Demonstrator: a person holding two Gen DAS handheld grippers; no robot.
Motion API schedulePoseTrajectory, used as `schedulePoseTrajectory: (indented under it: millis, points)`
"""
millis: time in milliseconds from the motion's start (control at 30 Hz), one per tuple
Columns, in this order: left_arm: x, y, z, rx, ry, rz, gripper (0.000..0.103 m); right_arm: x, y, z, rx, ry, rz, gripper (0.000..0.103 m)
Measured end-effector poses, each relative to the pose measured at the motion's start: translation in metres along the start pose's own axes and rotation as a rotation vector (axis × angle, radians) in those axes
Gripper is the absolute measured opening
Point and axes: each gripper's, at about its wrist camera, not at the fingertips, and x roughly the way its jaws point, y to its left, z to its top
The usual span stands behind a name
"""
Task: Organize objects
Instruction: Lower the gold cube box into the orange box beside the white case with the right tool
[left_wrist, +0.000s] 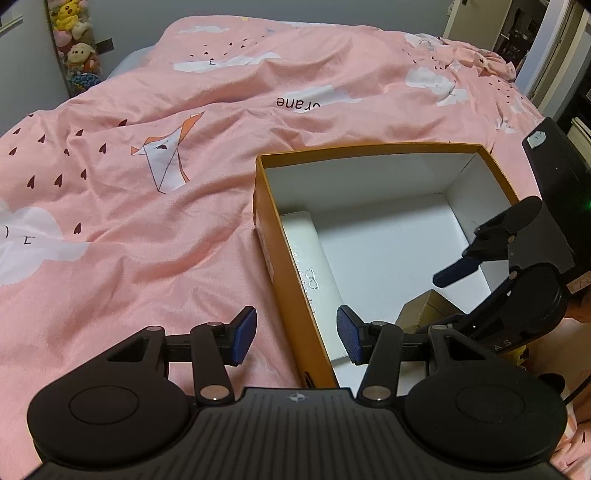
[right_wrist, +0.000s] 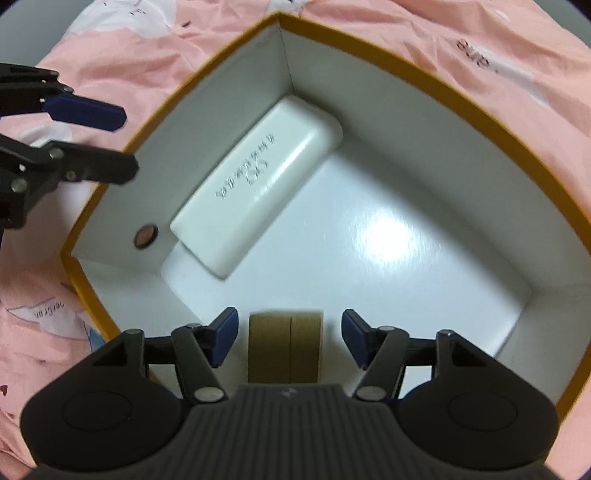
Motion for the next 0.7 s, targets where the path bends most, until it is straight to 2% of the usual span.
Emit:
schedulePoseTrajectory:
  millis: [100,167,233,433,700]
  points:
    - [-0.001,0.000,0.000,0.008,0.010,0.001,0.059,0.000,0.001,-0.007,-0.008,0.020,0.012,0.062]
    - [-0.002,0.001,0.001,0.012,0.022,0.006,0.059,0.003,0.002,-0.011,-0.016,0.033,0.027,0.052]
    - [-0.005,0.003,0.001,0.013,0.029,0.006,0.059,0.001,0.003,-0.012,-0.027,0.022,0.040,0.046]
    - [-0.012,0.007,0.009,0.020,0.053,-0.016,0.059,-0.008,0.013,-0.005,-0.179,0.016,0.063,0.045]
    - [-0.014,0.004,0.020,0.026,0.060,-0.013,0.059,-0.023,0.035,0.017,-0.477,0.028,0.206,0.045]
